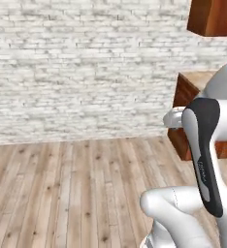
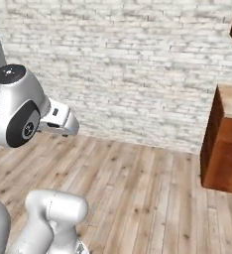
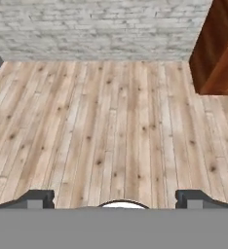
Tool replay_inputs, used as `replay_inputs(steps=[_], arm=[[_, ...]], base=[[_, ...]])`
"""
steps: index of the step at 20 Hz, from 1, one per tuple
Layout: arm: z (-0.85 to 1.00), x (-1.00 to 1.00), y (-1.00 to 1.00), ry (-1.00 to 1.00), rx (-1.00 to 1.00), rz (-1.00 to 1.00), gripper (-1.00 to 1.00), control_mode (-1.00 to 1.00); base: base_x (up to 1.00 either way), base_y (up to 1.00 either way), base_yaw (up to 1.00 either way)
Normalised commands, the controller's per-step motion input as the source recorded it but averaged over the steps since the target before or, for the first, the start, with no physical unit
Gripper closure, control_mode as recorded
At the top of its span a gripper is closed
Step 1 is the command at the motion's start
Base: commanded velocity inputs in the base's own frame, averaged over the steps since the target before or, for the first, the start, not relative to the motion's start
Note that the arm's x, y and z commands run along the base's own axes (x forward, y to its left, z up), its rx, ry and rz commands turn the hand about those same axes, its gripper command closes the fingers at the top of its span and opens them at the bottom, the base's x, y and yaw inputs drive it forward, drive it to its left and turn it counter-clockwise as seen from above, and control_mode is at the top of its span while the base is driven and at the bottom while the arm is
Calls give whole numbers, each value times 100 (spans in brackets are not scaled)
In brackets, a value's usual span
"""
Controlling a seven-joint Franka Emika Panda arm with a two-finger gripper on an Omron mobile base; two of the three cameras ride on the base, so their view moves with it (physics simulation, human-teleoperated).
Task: Grab the spray bottle from the cabinet, then place it next to the cutting board for sanitizing. Then grab the dish brush from the countertop next to the sink and place it next to the cutting board.
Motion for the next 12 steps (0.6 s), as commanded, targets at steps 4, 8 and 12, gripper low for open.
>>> replay_inputs(steps=[4, 8, 12], arm=[[0, 0, 0, 0, 0, 0, -100, 100], [0, 0, 0, 0, 0, 0, -100, 100], [0, 0, 0, 0, 0, 0, -100, 100]], base=[[4, 0, 96], [9, 0, 96], [9, 0, 97]])
